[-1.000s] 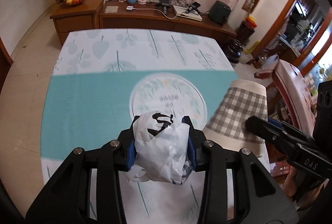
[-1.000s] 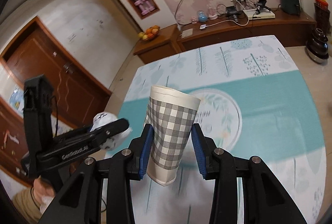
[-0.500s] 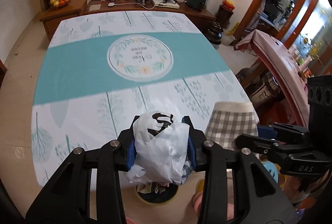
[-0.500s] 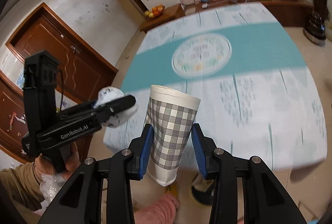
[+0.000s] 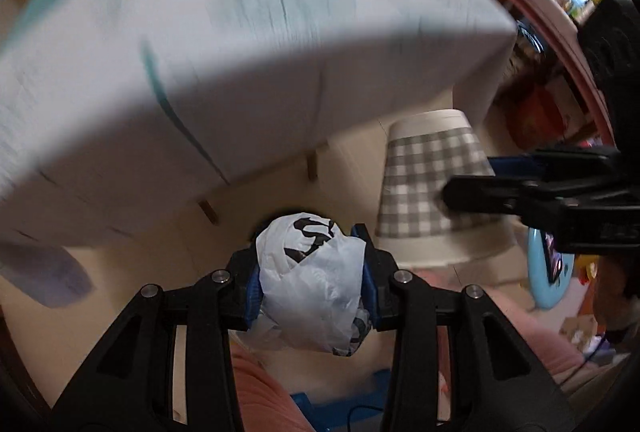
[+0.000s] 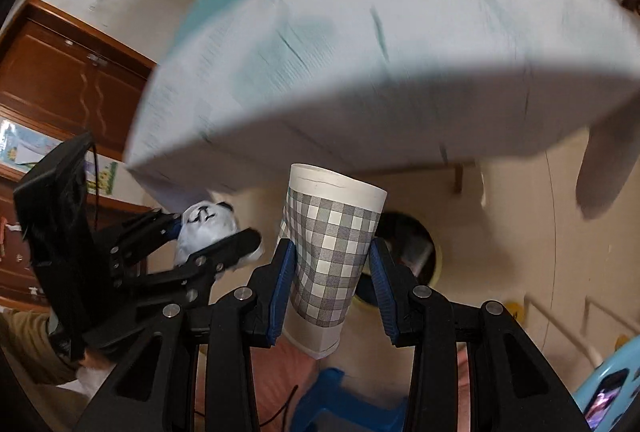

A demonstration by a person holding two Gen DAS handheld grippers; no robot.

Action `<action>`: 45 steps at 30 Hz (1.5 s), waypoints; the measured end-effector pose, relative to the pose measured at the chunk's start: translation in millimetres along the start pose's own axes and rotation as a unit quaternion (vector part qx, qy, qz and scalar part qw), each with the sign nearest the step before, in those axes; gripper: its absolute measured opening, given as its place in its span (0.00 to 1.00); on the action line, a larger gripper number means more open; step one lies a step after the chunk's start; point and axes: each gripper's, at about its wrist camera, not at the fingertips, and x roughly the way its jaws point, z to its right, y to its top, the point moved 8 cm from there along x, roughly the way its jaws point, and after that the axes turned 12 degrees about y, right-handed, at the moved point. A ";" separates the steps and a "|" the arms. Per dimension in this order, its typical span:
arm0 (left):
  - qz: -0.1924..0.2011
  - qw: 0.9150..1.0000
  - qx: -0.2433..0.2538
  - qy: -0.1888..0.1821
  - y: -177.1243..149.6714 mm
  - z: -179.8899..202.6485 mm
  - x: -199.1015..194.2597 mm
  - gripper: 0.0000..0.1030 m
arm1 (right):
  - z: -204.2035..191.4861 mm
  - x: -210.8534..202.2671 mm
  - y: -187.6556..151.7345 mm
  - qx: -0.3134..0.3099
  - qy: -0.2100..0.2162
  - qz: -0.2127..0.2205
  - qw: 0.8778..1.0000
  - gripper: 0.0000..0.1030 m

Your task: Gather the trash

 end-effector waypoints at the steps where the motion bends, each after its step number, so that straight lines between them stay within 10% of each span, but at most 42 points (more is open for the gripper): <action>1: -0.004 1.000 -0.001 -0.003 -8.3 1.3 12.4 0.35 | 14.8 16.5 -11.5 0.000 -0.012 -0.014 1.000 0.36; 18: -0.066 0.997 -0.012 0.032 -98.3 -3.5 229.0 0.45 | 147.4 238.2 -79.7 -0.045 -0.051 -0.123 0.990 0.41; 26: -0.072 0.996 -0.020 0.050 -105.9 -12.0 274.1 0.80 | 180.4 281.3 -63.2 -0.076 -0.067 -0.106 0.989 0.67; 45: -0.046 0.995 -0.060 0.065 -67.9 -22.1 197.4 0.80 | 170.5 215.9 -49.4 -0.075 -0.107 -0.045 0.990 0.67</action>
